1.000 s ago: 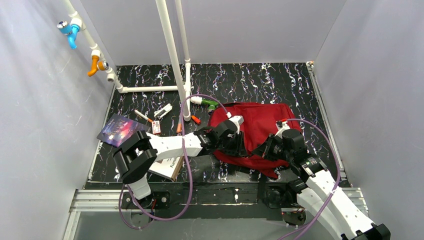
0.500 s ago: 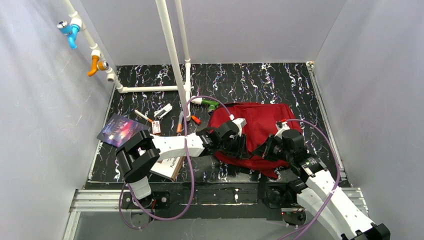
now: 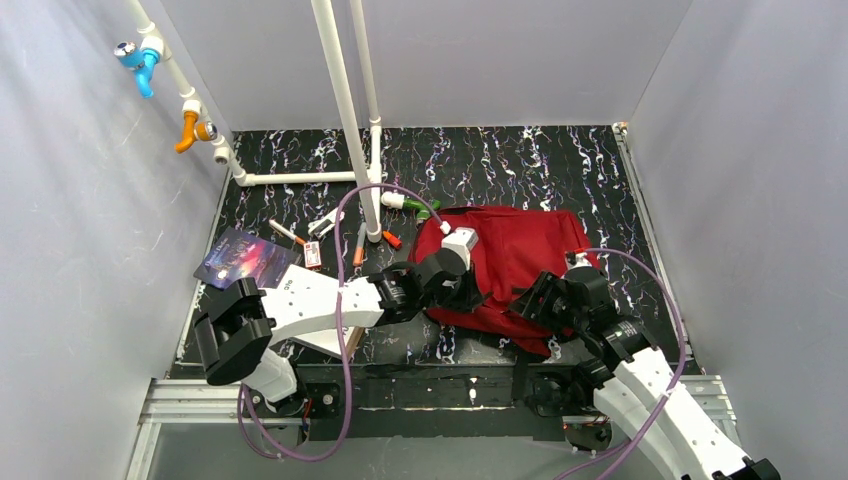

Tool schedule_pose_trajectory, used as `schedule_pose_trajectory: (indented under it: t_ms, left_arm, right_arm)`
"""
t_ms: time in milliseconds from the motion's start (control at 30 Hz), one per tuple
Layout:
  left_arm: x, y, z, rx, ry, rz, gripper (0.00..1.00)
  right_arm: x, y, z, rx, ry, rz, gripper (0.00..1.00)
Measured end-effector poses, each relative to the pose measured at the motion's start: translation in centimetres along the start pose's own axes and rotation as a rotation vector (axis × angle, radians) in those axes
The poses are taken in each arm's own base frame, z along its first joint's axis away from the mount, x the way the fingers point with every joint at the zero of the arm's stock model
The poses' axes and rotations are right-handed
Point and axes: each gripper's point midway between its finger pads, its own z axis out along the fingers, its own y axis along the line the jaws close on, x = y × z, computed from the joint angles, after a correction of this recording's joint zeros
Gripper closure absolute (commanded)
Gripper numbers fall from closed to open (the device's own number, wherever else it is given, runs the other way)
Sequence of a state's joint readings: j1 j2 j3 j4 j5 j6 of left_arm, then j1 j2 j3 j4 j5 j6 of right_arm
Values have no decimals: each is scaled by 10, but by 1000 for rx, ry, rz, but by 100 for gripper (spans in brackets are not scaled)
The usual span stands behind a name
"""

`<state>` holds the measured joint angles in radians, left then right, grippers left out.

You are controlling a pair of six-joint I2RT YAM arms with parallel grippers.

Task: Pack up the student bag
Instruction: Unzip the student bag at the center of the board.

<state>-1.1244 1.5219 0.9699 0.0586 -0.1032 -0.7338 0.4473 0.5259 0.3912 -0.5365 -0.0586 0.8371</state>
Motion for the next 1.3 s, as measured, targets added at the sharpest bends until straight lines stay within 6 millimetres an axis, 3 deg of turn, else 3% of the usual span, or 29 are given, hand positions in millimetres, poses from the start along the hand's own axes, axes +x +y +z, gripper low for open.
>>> schedule_pose_trajectory:
  t_ms: [133,200,367,500,633,733,900,967,1133,1300]
  left_arm:
    - [-3,0,1,14,-43,-20,100]
    - [4,4,3,19,-46,-39,100]
    - [3,3,1,38,-64,-60,100]
    - [1,0,0,50,-78,-78,100]
    - [5,17,-12,6,-114,-105,100]
    - [0,39,-37,-65,-181,-127,100]
    - [-27,53,-77,-106,-275,-185,100]
    - [-35,57,-80,-91,-286,-209,100]
    - [-23,53,-54,-54,-183,-201,100]
    - [-11,25,-16,32,-91,-181,100]
  right_arm:
    - [6,4,-4,-28,28,5,13]
    - [9,5,-7,-37,36,20,10]
    - [19,1,3,-71,35,114,16]
    - [25,-13,18,-30,30,202,34]
    - [13,-29,25,66,-45,239,35]
    - [-3,-40,27,147,-114,238,34]
    - [-45,-64,25,317,-211,253,33]
    - [-67,-75,22,368,-239,271,32]
    - [-106,-89,16,456,-173,182,23]
    - [-110,-45,-1,323,-36,-4,10]
